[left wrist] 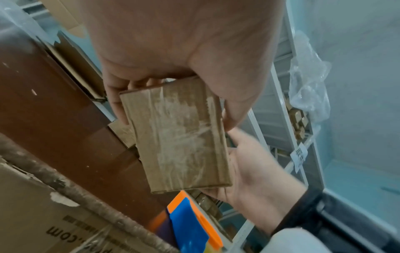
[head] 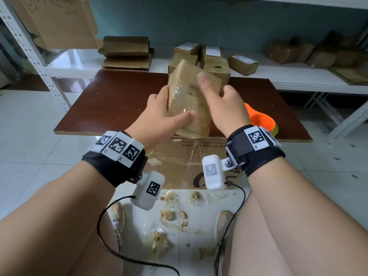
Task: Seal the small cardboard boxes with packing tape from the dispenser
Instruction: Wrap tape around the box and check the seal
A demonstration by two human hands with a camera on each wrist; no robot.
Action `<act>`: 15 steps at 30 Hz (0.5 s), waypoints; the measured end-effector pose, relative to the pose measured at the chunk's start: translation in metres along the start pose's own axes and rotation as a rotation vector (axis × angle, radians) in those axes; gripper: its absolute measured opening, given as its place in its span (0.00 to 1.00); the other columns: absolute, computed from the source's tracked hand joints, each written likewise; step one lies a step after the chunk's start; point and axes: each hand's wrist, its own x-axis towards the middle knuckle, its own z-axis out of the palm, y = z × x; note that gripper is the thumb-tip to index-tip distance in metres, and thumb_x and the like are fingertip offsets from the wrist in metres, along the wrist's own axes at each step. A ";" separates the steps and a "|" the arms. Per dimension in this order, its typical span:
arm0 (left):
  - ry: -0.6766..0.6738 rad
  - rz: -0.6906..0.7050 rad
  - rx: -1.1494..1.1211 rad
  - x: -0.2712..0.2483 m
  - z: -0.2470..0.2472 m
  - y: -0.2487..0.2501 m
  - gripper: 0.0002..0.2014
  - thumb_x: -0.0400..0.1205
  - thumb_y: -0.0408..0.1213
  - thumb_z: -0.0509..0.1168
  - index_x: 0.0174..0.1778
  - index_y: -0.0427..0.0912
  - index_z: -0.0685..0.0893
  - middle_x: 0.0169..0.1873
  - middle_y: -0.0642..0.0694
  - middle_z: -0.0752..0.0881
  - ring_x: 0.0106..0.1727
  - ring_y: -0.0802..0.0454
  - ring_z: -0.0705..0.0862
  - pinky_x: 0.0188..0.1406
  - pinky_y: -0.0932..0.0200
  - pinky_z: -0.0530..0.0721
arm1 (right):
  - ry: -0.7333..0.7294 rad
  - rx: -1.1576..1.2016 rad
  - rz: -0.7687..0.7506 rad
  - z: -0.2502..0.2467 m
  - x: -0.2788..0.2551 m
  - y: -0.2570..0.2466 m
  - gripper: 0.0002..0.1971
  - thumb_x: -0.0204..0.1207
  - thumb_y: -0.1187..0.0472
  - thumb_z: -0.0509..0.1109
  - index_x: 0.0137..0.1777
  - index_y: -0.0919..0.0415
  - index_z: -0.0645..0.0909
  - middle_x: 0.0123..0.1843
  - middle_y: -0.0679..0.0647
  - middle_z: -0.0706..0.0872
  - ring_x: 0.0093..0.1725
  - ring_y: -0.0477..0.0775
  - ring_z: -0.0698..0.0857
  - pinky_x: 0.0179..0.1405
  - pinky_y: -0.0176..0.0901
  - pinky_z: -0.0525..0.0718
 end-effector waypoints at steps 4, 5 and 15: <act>0.017 -0.104 -0.006 0.000 0.015 0.000 0.31 0.74 0.64 0.76 0.70 0.58 0.76 0.64 0.48 0.79 0.63 0.54 0.84 0.58 0.56 0.88 | -0.017 -0.093 -0.001 0.007 -0.004 0.000 0.49 0.64 0.10 0.60 0.67 0.54 0.77 0.60 0.48 0.88 0.58 0.58 0.87 0.59 0.61 0.87; 0.024 -0.123 -0.043 0.000 0.017 0.001 0.32 0.71 0.67 0.76 0.67 0.59 0.77 0.64 0.48 0.82 0.64 0.49 0.86 0.60 0.47 0.90 | 0.007 -0.097 -0.001 0.007 -0.002 0.000 0.45 0.68 0.12 0.58 0.62 0.54 0.78 0.56 0.49 0.88 0.56 0.59 0.88 0.57 0.62 0.87; 0.046 -0.217 0.187 0.004 0.024 0.002 0.37 0.77 0.64 0.70 0.75 0.47 0.70 0.61 0.44 0.72 0.56 0.41 0.85 0.57 0.41 0.91 | -0.209 0.115 0.187 0.023 -0.006 -0.002 0.55 0.68 0.15 0.66 0.80 0.59 0.67 0.67 0.49 0.82 0.59 0.55 0.82 0.59 0.51 0.80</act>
